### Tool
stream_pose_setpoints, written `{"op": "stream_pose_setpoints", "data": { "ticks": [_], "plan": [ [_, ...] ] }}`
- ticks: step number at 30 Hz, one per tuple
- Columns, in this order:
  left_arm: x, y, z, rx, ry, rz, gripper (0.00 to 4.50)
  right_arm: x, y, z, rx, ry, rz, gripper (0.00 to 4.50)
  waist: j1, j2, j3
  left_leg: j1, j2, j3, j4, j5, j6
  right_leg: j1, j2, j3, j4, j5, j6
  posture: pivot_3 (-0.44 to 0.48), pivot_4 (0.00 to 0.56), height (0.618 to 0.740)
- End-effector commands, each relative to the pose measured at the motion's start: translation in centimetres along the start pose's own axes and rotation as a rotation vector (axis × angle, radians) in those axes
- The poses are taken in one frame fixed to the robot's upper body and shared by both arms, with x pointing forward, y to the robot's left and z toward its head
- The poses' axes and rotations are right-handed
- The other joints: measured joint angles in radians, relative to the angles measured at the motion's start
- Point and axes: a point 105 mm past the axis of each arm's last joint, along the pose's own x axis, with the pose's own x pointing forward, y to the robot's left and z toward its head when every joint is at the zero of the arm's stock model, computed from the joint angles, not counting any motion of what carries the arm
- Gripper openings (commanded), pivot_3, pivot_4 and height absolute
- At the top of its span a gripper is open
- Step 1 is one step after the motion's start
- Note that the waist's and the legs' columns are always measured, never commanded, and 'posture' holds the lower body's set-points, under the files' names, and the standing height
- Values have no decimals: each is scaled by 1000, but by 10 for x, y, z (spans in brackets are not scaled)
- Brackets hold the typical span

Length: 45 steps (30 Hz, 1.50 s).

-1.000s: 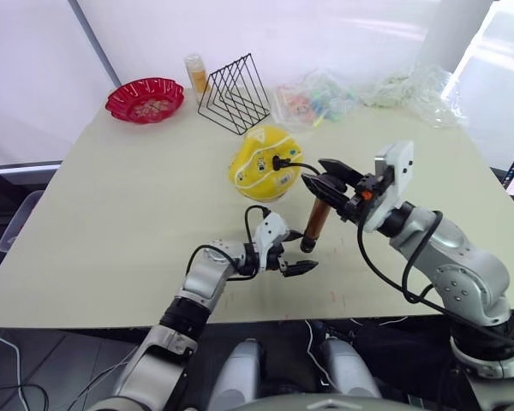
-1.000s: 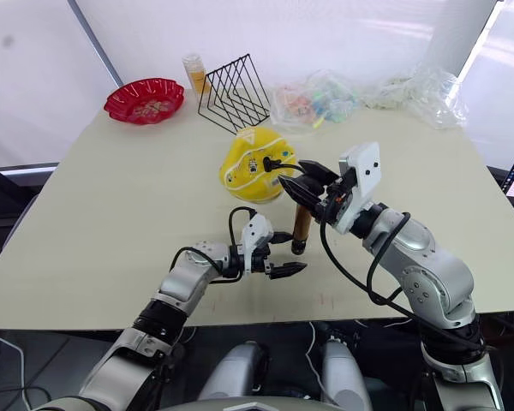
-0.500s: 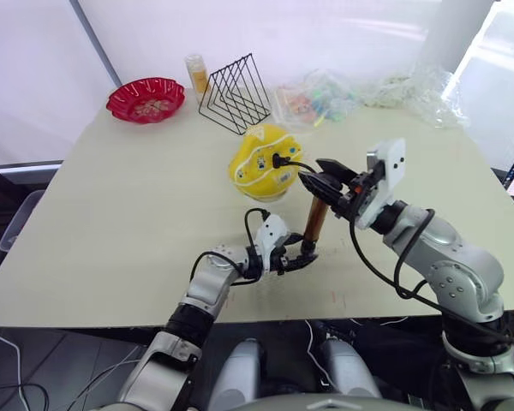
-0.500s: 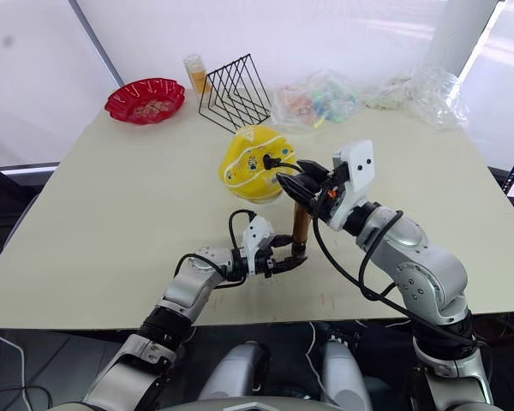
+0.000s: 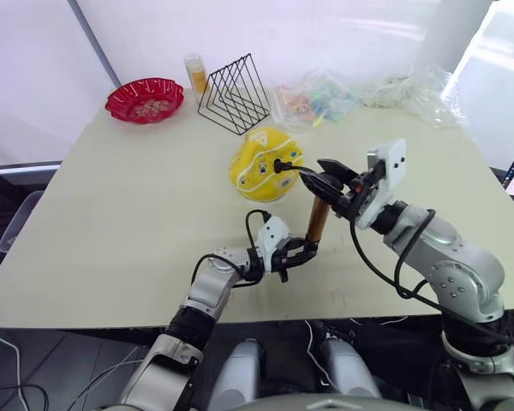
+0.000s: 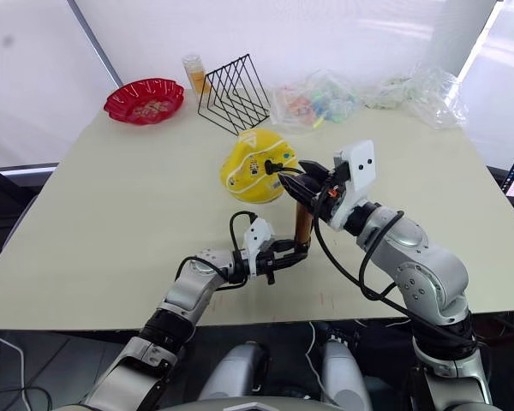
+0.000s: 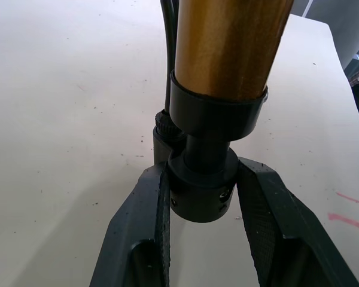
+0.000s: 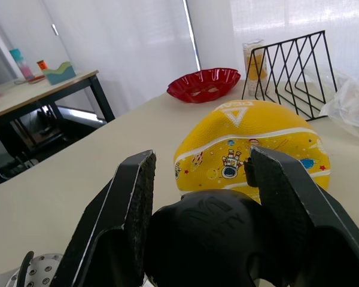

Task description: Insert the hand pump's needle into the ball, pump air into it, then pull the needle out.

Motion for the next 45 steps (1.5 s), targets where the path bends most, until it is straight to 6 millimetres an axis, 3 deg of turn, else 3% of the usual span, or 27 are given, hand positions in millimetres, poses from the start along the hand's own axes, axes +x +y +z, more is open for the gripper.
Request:
{"op": "stream_pose_setpoints", "data": {
  "ticks": [1,14,18,25,34,40,45],
  "plan": [
    [1,-1,-1,60,2,-24,1113,-7,17,9,-71,-39,85,2025,0,0,0,0,0,0,0,0,0,0,0,0,0,0,0,0,150,737],
    [22,-12,-19,109,56,-148,1113,-19,15,-1,-130,-15,105,2025,2,0,0,0,-1,0,0,0,0,0,0,-1,0,0,0,0,150,737],
    [23,-15,-21,96,54,-169,1113,-21,13,-1,-123,-23,95,2025,2,0,0,0,-1,0,0,0,0,0,0,-1,0,0,0,0,150,737],
    [15,-23,-48,79,139,-210,1113,-25,10,-3,-136,-23,98,2025,2,-1,-1,1,-1,0,0,0,0,2,0,-1,0,0,0,0,150,737],
    [11,-29,-61,38,156,-241,1113,-31,5,39,-173,-75,139,2025,3,-1,-1,1,-1,-1,0,0,0,2,0,-2,0,0,0,0,150,737],
    [12,-33,-62,33,142,-279,1113,-38,3,98,-165,-121,184,2025,5,-1,-1,0,-1,-1,0,0,0,2,-2,-2,0,0,0,0,150,737],
    [10,-35,-65,28,142,-288,1113,-41,6,122,-162,-133,201,2025,6,-1,-1,-1,0,-3,0,-1,1,3,-3,-4,-2,0,0,0,150,737]
  ]
}}
